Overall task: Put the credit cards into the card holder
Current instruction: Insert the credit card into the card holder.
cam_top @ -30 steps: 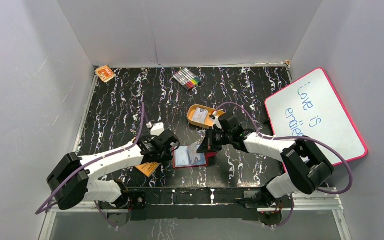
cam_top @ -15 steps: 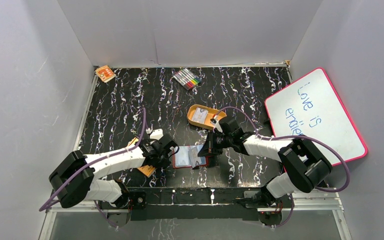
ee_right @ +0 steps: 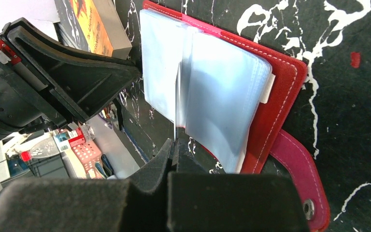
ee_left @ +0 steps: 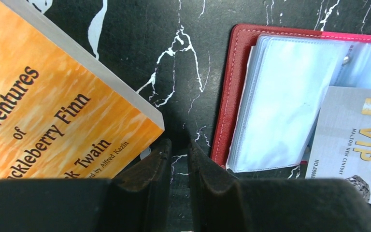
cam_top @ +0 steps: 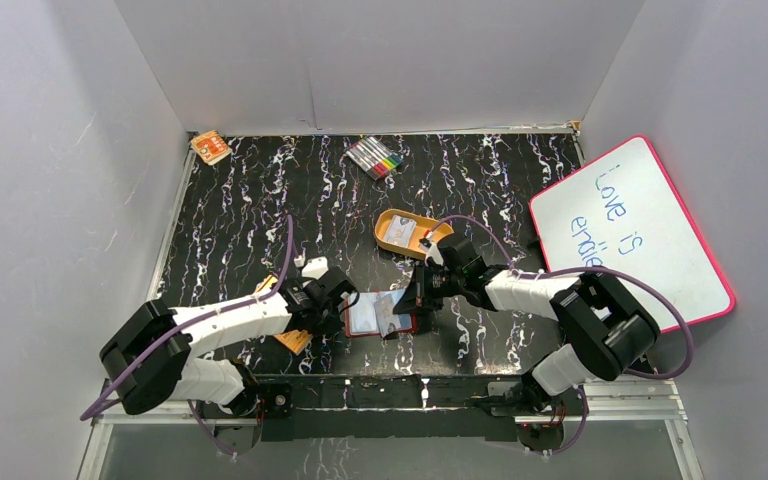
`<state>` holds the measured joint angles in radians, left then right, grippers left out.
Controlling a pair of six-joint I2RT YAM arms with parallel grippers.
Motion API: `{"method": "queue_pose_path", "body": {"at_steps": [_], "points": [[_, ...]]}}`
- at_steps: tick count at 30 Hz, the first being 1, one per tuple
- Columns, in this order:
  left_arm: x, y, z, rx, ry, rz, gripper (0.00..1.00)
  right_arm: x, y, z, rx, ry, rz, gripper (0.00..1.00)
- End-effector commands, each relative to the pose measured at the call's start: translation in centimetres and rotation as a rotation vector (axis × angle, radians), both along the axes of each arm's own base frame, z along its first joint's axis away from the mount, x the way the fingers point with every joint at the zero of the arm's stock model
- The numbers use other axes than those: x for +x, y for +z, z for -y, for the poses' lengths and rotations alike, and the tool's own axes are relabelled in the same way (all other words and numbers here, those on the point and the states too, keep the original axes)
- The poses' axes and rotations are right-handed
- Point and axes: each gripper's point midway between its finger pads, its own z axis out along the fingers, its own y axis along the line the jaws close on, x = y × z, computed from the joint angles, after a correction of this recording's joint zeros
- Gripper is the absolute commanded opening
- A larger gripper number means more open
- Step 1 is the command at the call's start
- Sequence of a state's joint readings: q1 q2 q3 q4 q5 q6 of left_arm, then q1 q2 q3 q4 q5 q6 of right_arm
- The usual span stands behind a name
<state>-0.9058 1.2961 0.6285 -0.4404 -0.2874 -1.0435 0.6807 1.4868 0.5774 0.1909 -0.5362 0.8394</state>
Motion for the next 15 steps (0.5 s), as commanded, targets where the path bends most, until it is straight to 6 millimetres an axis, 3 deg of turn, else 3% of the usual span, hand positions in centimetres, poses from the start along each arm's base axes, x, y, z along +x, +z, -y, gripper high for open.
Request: {"method": "queue_pose_path", "body": {"at_steps": [1,15], "points": [[-0.3,-0.7,-0.1,0.012,-0.008,-0.025,0.17,0.2,0.9,-0.7,0.057,0.023,0.025,0.00],[-0.4,-1.4,0.7,-0.002,-0.028,-0.053,0.16,0.2,-0.3,-0.8,0.054,0.024,0.006,0.00]]}}
